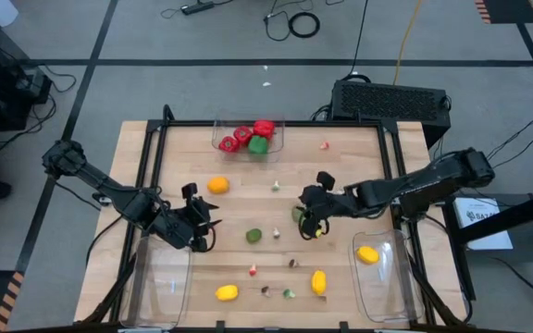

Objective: Sort produce into baskets
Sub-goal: Put the brown mushroom into the bottom left transparent bin

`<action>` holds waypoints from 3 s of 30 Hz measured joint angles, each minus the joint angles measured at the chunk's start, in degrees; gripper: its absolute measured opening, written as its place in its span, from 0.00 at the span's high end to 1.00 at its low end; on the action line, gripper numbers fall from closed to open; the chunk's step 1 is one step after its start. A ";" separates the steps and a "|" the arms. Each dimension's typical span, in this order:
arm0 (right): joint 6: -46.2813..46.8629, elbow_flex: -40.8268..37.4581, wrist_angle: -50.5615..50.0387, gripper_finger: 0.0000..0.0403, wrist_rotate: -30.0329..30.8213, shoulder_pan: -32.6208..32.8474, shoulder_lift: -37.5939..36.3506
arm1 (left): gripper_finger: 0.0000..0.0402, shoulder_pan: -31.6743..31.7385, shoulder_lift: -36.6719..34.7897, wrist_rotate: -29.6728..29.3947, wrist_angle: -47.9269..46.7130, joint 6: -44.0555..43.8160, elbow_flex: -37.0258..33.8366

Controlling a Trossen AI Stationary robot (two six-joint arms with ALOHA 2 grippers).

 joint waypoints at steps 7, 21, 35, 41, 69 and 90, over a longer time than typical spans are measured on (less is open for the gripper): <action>-2.97 -0.57 2.36 0.66 2.12 -0.08 0.00 | 0.55 0.02 0.97 -1.04 6.23 -1.61 0.00; -13.15 -0.57 3.45 0.66 1.70 -0.23 0.00 | 0.39 2.65 9.18 0.28 9.49 -11.00 0.02; -15.37 -0.57 3.36 0.66 1.63 -0.27 0.35 | 0.26 7.70 10.92 4.99 -12.94 -27.63 0.02; -13.06 -0.57 3.29 0.66 1.63 -0.16 0.35 | 0.26 13.64 10.92 17.97 -19.08 -19.11 0.02; -11.46 -0.54 0.32 0.66 1.39 0.58 0.35 | 0.44 28.52 10.92 28.11 -15.73 -14.10 -7.96; -11.26 -0.52 0.32 0.66 1.43 0.58 0.35 | 0.44 28.41 18.49 30.34 -13.77 -13.68 -9.68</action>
